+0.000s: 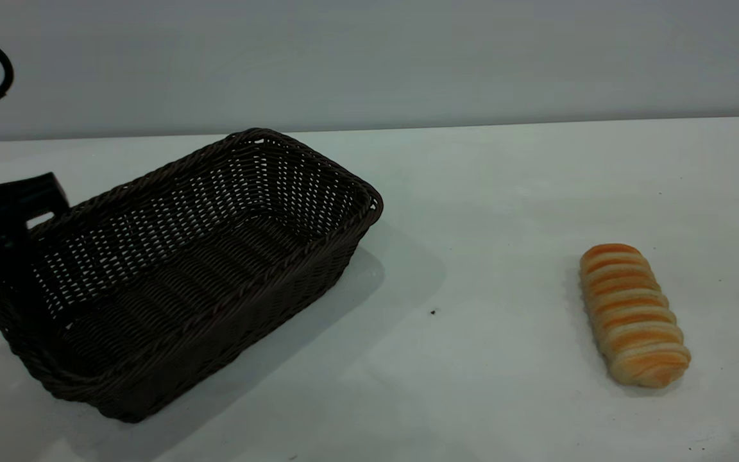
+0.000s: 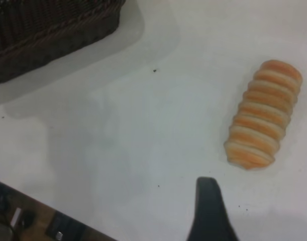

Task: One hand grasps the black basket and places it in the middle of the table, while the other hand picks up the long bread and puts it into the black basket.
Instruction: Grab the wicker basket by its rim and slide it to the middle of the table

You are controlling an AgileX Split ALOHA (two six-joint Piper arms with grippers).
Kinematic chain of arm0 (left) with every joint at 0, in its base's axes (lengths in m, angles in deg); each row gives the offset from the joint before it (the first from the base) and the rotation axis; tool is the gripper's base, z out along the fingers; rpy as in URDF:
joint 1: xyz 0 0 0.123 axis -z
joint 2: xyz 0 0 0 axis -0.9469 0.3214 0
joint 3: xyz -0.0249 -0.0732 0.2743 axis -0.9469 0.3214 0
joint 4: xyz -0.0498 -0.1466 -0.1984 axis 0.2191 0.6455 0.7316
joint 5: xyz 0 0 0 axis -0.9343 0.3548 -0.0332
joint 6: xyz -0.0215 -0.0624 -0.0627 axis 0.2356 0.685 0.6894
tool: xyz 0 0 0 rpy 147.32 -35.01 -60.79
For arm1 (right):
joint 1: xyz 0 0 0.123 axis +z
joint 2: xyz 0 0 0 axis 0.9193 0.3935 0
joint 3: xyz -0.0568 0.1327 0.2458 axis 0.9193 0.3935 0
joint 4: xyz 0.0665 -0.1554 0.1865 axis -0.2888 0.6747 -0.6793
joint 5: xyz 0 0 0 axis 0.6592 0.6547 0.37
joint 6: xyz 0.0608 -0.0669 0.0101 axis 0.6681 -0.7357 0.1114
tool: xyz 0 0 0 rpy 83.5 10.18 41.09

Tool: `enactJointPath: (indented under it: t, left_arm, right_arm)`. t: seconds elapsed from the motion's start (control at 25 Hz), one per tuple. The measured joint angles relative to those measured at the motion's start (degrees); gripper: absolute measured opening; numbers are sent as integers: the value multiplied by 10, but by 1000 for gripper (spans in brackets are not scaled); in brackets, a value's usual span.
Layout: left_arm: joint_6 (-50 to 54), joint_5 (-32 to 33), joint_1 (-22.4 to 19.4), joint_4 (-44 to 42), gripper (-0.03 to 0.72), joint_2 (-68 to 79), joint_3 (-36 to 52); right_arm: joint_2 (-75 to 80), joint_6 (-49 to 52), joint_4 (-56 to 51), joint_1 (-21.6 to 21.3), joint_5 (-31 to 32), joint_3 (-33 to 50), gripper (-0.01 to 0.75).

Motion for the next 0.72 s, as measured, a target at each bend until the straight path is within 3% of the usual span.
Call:
enactJointPath:
  t: [0.36, 0.72]
  left_arm:
    - [0, -36, 1, 9, 496, 60, -1]
    - [15, -140, 1, 43, 496, 146, -1]
  right_arm:
    - [0, 0, 0, 0, 0, 0, 506]
    - [0, 0, 0, 0, 0, 0, 506]
